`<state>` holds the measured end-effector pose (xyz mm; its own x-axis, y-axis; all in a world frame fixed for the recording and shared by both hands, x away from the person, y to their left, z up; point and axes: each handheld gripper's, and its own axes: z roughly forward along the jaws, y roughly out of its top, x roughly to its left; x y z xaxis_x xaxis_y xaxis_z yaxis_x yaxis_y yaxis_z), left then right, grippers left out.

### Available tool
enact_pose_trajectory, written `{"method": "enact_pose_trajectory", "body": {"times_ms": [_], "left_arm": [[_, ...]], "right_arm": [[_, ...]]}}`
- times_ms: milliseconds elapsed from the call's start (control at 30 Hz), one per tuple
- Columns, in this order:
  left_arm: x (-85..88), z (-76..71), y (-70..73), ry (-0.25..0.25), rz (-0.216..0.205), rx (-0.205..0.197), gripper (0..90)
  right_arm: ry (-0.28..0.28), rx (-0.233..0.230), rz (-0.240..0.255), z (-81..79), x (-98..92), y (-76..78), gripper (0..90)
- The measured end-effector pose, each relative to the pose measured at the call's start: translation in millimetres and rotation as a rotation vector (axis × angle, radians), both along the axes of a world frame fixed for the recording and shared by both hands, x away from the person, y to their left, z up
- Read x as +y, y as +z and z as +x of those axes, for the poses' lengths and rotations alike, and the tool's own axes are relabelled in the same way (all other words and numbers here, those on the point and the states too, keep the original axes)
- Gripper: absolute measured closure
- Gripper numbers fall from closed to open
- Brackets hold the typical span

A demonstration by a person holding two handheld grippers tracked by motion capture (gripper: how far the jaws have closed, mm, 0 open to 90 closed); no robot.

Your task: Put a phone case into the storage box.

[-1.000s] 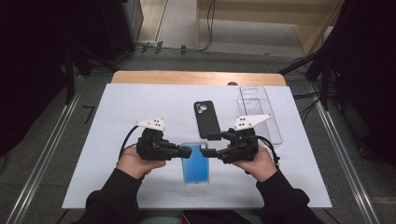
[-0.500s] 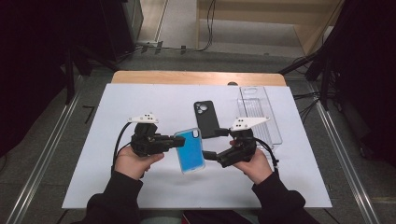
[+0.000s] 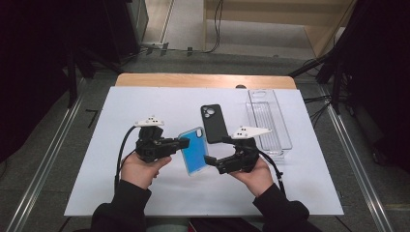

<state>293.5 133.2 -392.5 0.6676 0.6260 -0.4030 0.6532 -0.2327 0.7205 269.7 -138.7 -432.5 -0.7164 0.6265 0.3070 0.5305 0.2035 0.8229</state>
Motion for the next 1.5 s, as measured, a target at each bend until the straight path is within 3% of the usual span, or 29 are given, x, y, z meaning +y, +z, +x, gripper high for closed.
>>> {"method": "enact_pose_trajectory", "body": {"times_ms": [267,433,1267,1433,1500], "left_arm": [[-4.7,-0.9,-2.9,0.041,0.012,0.015,80.4],[-8.6,-2.3,-4.1,0.052,0.018,0.02,80.4],[-29.7,-13.6,-9.1,0.018,0.035,-0.001,80.5],[-32.6,-16.0,-8.4,0.013,0.034,-0.01,80.4],[-32.9,-16.0,-8.7,0.015,0.04,-0.016,80.4]], "right_arm": [[-0.053,-0.014,-0.013,-8.6,14.0,-0.9,0.0],[-0.1,-0.023,-0.056,-10.6,22.3,-2.3,0.0],[-0.153,0.013,-0.089,-7.4,45.4,-12.8,0.0],[-0.152,0.0,-0.081,-7.2,44.2,-13.7,6.3],[-0.127,-0.006,-0.067,-8.2,43.6,-13.2,16.9]]}}
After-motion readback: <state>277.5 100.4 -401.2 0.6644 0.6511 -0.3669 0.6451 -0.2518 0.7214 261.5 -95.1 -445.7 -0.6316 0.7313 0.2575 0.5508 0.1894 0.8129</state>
